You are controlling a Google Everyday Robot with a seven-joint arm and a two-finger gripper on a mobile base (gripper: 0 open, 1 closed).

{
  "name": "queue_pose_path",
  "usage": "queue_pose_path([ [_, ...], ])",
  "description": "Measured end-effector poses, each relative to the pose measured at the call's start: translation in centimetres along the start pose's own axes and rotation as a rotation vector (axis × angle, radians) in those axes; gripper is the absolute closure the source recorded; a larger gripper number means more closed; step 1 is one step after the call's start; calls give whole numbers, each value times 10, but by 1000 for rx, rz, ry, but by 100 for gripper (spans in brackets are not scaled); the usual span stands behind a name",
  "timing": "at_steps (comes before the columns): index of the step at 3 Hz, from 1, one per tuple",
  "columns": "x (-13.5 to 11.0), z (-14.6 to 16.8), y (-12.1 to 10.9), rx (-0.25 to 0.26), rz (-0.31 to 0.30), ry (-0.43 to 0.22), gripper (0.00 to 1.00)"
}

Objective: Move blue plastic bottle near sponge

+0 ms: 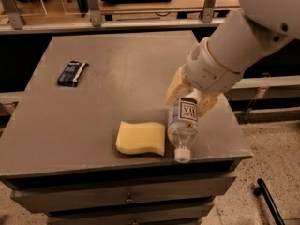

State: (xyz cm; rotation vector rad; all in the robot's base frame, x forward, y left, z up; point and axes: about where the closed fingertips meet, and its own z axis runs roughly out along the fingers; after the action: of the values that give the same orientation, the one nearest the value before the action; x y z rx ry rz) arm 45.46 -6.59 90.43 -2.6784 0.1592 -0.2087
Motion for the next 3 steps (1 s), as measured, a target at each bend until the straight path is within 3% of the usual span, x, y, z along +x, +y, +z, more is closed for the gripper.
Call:
queue_pose_path([
  [2,-22,15,9,-19,39,-31,100],
  [3,-29,25,9,-30,32,-62,81],
])
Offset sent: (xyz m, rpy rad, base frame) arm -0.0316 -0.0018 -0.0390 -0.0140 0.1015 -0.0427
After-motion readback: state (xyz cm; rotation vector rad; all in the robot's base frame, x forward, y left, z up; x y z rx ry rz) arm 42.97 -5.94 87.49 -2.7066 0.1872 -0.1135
